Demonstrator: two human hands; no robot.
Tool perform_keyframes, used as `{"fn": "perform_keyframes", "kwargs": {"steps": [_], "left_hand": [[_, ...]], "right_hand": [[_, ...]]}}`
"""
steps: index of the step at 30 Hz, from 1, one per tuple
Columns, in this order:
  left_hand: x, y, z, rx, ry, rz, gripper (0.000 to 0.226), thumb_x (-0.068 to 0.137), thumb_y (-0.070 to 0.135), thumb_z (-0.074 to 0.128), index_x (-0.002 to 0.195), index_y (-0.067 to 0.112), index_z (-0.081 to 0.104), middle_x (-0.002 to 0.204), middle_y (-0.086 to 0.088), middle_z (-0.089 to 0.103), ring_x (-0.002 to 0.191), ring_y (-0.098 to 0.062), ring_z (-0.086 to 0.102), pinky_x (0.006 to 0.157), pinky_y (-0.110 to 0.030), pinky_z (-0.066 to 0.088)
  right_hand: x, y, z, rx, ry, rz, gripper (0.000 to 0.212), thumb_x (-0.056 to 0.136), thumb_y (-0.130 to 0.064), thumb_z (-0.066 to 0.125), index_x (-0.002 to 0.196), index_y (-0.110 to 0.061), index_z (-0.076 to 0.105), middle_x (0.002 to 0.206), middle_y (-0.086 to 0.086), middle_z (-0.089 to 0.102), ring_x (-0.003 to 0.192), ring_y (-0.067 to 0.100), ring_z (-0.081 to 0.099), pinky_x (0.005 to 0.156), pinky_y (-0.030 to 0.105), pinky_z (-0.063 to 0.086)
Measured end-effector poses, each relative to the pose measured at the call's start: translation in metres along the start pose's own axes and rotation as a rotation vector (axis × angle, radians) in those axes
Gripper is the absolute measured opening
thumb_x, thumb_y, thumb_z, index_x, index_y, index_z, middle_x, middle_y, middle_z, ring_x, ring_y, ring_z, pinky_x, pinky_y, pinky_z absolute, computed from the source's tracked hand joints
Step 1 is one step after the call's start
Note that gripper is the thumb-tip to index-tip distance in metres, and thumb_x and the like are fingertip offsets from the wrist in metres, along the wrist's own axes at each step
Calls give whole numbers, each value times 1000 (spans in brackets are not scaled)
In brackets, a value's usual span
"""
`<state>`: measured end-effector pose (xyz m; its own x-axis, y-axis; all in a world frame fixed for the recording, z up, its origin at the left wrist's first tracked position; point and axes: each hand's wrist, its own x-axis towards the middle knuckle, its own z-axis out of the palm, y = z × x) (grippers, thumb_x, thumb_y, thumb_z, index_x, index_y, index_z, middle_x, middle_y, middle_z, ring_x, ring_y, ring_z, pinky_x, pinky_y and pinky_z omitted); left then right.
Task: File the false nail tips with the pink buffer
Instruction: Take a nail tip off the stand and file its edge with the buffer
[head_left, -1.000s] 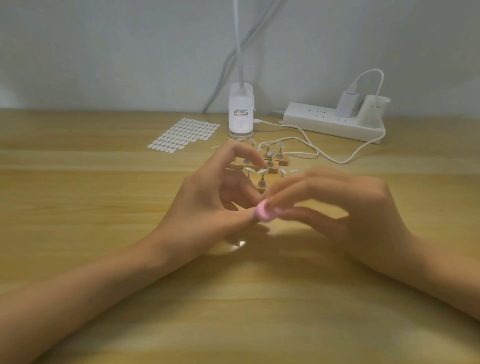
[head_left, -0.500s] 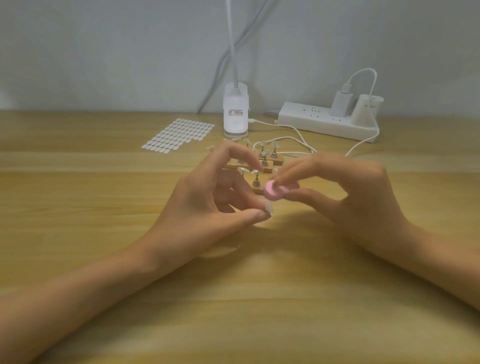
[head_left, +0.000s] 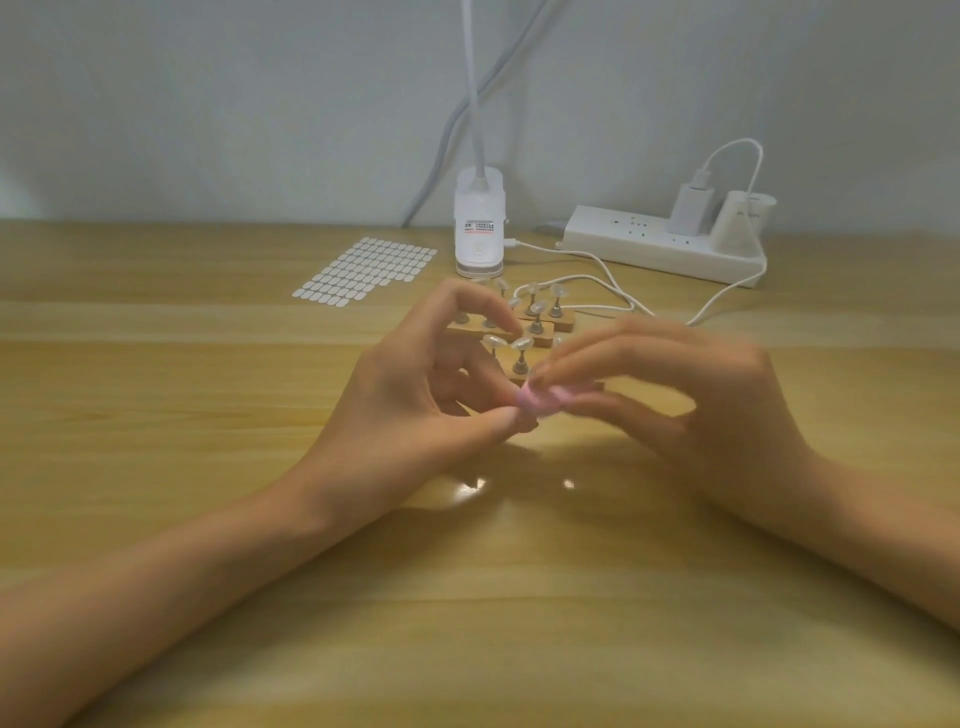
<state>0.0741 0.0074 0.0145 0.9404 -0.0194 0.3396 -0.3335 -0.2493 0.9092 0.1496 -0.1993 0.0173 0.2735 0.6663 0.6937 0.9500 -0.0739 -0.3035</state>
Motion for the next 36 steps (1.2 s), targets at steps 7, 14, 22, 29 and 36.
{"fn": "perform_keyframes", "kwargs": {"steps": [7,14,22,29,36], "left_hand": [[-1,1,1,31,-1,33,44,75,21,85,105,28,55,77,-2,74,76,-21,77,61,-40,57],[-1,0,0,12,-3,26,46,74,16,87,104,25,54,77,-3,75,75,-22,77,63,-43,58],[-1,1,0,27,4,24,45,73,18,87,103,29,54,78,-2,75,76,-19,77,64,-38,59],[-1,2,0,4,-8,32,45,75,16,87,104,27,54,78,-2,75,75,-20,77,60,-26,56],[-2,2,0,4,-15,42,45,74,16,86,103,24,52,78,-3,75,75,-19,76,56,-19,50]], "right_hand": [[1,-2,-1,-4,28,-14,13,88,-8,73,101,-8,77,103,2,74,98,11,71,87,30,57],[1,-3,-3,-3,15,-19,13,88,-8,73,101,-8,76,103,3,74,97,13,71,86,30,56],[1,-2,-3,11,28,-5,12,88,-8,74,100,-9,76,101,3,74,96,16,71,82,36,56],[0,-1,-3,5,16,0,12,88,-7,75,99,-8,77,101,5,74,94,22,72,82,39,56],[1,-1,-3,23,16,32,10,89,-9,75,99,-9,77,100,5,75,95,21,72,82,38,56]]}}
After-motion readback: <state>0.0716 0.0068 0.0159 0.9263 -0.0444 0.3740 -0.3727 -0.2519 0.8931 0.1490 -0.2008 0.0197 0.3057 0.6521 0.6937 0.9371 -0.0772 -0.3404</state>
